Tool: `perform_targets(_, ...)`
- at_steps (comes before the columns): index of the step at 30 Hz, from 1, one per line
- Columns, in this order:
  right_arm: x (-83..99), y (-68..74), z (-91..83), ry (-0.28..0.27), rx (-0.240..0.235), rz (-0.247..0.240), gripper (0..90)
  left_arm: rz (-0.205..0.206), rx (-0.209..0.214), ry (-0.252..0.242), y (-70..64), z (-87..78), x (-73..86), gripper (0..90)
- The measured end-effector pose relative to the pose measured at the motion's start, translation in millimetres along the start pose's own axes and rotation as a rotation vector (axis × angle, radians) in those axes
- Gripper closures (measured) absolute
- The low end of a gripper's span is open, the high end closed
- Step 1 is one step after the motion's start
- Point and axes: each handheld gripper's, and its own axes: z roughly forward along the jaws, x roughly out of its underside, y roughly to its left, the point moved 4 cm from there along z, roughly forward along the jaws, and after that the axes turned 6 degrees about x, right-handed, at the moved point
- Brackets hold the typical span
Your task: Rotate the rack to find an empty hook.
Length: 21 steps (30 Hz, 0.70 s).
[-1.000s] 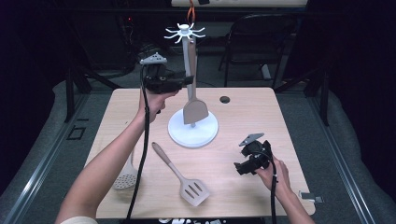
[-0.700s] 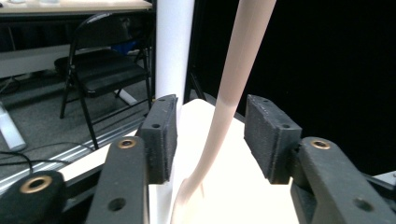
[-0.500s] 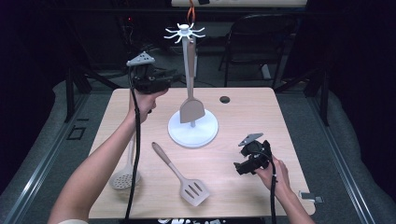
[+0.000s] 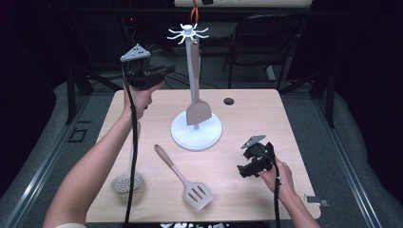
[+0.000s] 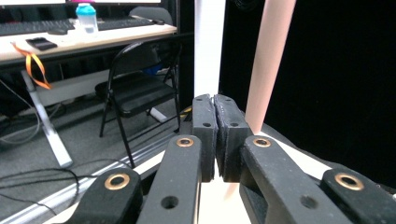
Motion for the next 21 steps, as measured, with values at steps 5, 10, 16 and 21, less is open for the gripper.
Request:
perform_targets(5, -0.1, -0.4, 0.1, 0.005, 0.007, -0.010, 6.8, 0.026, -0.007, -0.012, -0.8, -2.4, -16.3, 87.8)
perform_targets(10, 0.5, 0.2, -0.5, 0.006, 0.005, -0.020, 7.0, 0.037, -0.024, -0.024, 1.4, -3.8, -31.9, 87.9)
perform_targets(16, 3.1, -2.5, -2.2, -0.001, 0.008, -0.008, 7.2, 0.056, -0.020, -0.042, -0.8, -4.8, -47.8, 87.9)
perform_targets(21, 2.0, -1.3, -1.4, -0.003, 0.006, -0.008, 7.2, 0.072, -0.038, -0.040, -1.4, -3.1, -56.0, 87.9)
